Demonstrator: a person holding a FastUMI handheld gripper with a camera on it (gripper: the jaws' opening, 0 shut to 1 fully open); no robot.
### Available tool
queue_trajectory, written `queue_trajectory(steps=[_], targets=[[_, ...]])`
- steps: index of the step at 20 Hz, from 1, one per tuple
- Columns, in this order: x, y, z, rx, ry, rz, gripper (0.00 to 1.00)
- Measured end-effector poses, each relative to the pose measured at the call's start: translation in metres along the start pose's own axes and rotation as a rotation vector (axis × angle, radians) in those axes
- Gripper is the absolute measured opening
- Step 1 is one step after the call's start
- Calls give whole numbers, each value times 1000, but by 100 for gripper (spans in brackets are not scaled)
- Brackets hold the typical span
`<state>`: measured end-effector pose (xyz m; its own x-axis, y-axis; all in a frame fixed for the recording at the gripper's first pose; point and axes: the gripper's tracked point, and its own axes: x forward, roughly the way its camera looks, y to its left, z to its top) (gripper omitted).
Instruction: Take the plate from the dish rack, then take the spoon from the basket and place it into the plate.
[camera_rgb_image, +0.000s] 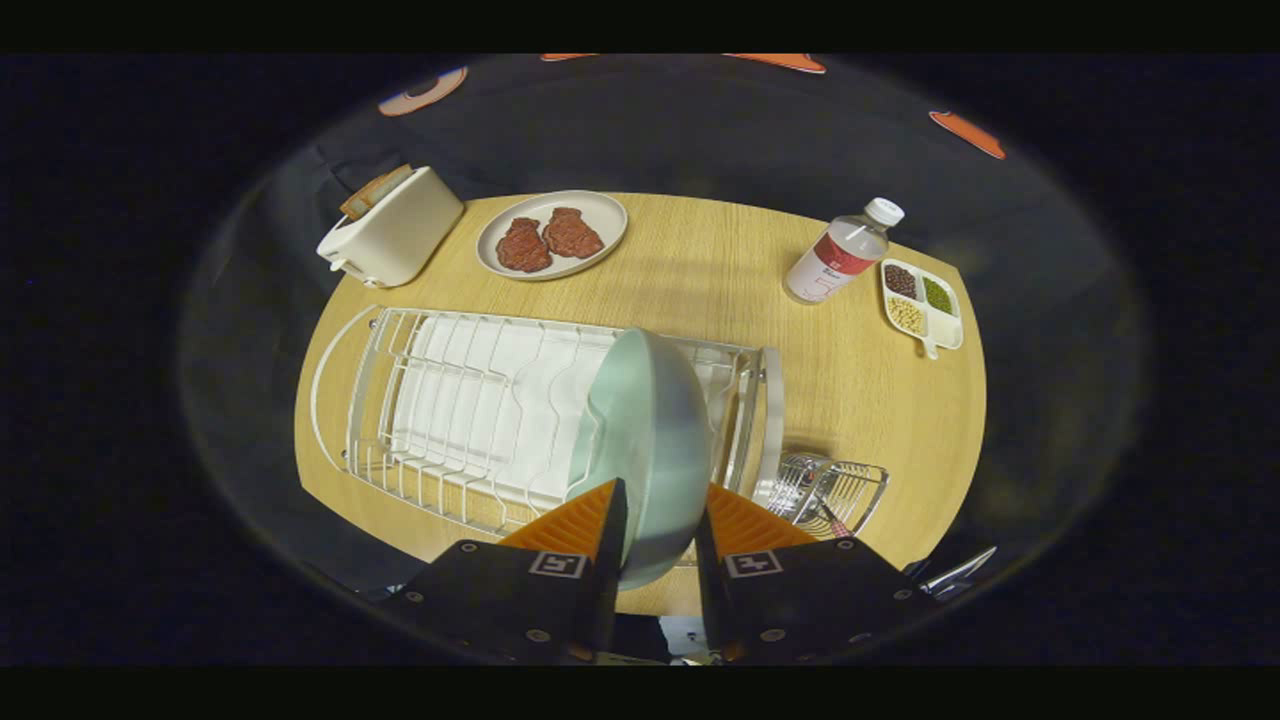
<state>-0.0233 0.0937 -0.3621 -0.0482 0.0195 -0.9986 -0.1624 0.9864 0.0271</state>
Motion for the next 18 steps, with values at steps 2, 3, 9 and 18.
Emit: queue_trajectory(steps=[2,3,9,18], targets=[[-2,-4,-1,20,11,-25,32],[-4,-7,1,36,11,-37,30],[-21,-23,10,85,-13,-110,22],[-67,-28,25,120,-101,-95,20]])
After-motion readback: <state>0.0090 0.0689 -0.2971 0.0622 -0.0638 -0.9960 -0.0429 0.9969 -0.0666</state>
